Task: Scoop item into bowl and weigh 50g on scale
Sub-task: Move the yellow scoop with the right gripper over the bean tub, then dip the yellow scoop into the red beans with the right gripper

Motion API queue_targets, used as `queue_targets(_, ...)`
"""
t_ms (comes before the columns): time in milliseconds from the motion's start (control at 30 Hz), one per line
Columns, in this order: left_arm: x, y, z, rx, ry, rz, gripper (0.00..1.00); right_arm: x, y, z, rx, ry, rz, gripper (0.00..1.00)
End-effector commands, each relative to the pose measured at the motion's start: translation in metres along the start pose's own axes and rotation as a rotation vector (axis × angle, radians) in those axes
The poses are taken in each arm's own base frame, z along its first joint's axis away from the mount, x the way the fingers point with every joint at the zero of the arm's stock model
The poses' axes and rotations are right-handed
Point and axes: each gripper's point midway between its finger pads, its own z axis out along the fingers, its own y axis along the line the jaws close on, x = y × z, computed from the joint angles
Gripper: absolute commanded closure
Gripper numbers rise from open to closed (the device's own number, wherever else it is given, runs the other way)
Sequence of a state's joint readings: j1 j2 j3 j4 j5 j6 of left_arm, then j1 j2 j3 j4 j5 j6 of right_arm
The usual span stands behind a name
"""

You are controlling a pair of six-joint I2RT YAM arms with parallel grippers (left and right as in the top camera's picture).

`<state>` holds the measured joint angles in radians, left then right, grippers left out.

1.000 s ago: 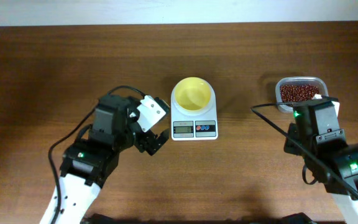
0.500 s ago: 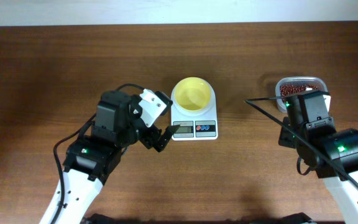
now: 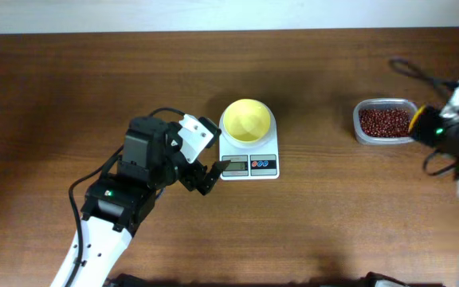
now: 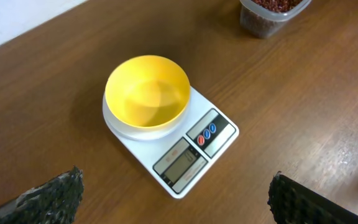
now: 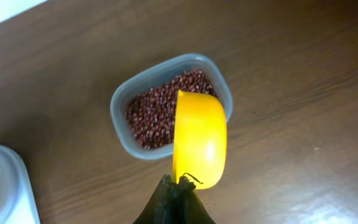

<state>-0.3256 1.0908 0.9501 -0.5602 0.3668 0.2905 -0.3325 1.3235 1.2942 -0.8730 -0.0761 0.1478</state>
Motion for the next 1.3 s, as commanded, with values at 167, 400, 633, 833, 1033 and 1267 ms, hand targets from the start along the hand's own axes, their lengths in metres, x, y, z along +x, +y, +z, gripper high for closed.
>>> queue_targets(167, 0.002, 0.001, 0.001, 0.001, 0.005, -0.019, 0.01, -0.011, 0.006, 0.065, -0.27, 0.117, -0.124, 0.96)
queue_targets(400, 0.002, 0.001, 0.001, 0.001, 0.005, -0.019, 0.01, -0.019, -0.003, 0.079, -0.229, 0.082, -0.226, 0.96)
queue_targets(633, 0.002, 0.001, 0.001, 0.001, 0.005, -0.019, 0.01, -0.002, -0.017, 0.109, -0.181, 0.168, -0.217, 0.96)
queue_targets(833, 0.002, 0.001, 0.001, 0.001, 0.005, -0.019, 0.01, 0.012, -0.023, 0.126, -0.171, 0.226, -0.2, 0.96)
queue_targets(1033, 0.002, 0.001, 0.001, 0.001, 0.005, -0.019, 0.01, 0.025, -0.026, 0.14, -0.173, 0.276, -0.18, 0.96)
queue_targets(1267, 0.002, 0.001, 0.001, 0.001, 0.005, -0.019, 0.01, 0.043, -0.016, 0.147, -0.25, 0.346, -0.147, 0.96)
